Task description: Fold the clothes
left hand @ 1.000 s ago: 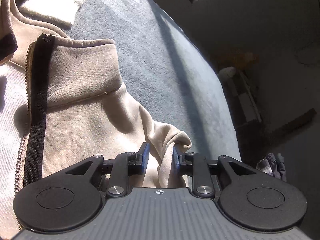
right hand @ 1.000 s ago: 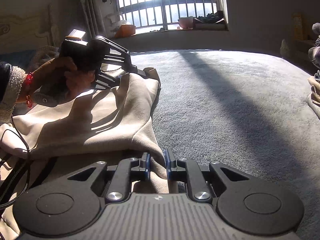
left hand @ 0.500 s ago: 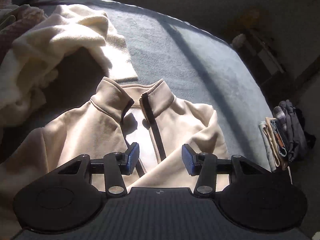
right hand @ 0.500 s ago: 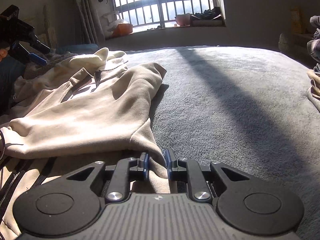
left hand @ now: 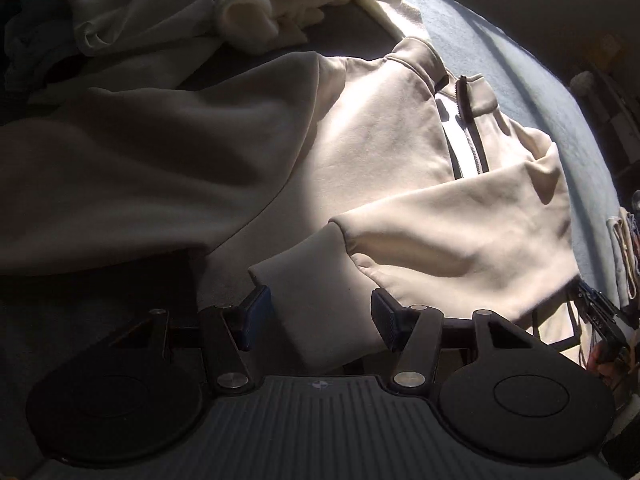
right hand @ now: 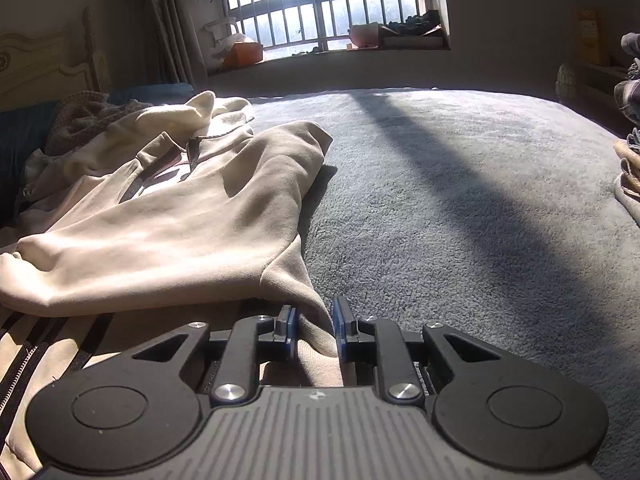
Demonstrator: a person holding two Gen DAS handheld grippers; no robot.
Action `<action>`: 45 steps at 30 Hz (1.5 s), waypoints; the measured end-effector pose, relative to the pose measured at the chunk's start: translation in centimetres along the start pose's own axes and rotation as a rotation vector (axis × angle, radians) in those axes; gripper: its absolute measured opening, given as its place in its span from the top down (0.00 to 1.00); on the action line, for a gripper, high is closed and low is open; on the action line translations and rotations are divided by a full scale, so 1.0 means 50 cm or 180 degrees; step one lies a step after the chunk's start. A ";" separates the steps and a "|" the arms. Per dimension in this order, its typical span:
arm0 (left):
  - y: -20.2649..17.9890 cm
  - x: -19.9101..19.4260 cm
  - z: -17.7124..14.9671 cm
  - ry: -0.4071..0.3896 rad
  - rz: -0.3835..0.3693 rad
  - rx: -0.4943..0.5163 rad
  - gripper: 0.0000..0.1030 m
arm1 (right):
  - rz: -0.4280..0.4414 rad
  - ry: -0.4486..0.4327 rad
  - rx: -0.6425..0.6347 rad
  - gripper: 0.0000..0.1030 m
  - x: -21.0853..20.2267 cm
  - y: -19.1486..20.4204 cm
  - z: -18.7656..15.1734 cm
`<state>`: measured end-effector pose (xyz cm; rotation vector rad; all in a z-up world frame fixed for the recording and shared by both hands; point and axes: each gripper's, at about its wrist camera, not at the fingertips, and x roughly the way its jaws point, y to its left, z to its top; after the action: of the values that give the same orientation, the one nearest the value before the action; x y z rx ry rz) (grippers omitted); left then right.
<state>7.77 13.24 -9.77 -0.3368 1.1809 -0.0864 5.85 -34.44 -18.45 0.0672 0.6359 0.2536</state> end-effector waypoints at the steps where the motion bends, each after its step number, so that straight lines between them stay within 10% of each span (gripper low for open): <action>1: 0.001 -0.001 -0.003 0.0053 -0.0037 -0.0013 0.46 | -0.0011 -0.0001 -0.0012 0.81 0.000 0.001 0.000; 6: 0.010 0.004 -0.022 0.0268 -0.0330 -0.0270 0.43 | -0.0125 -0.0010 -0.0107 0.79 -0.003 0.015 -0.002; 19: 0.049 0.027 -0.045 -0.0122 -0.0174 -0.0798 0.43 | -0.0178 -0.0041 -0.0119 0.78 -0.004 0.017 -0.004; 22: 0.033 0.031 -0.046 -0.0245 -0.0218 -0.0738 0.53 | -0.0178 -0.0048 -0.0121 0.78 -0.004 0.017 -0.004; 24: 0.023 0.033 -0.045 -0.0323 -0.0210 -0.0667 0.84 | -0.0176 -0.0054 -0.0120 0.78 -0.005 0.018 -0.005; 26: 0.015 0.026 -0.038 -0.0406 -0.0161 -0.0616 0.92 | -0.0179 -0.0055 -0.0123 0.78 -0.004 0.018 -0.005; 33: -0.032 -0.096 0.019 -0.0955 -0.0112 -0.0181 0.94 | -0.0173 -0.0067 -0.0119 0.77 -0.004 0.016 -0.006; 45: 0.001 0.032 -0.066 -0.0142 0.0386 -0.0183 0.92 | -0.0186 -0.0074 -0.0124 0.75 -0.002 0.016 -0.007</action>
<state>5.37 12.22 -12.34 -0.3153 1.1585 0.0606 5.38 -33.69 -18.55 0.0140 0.6087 0.2086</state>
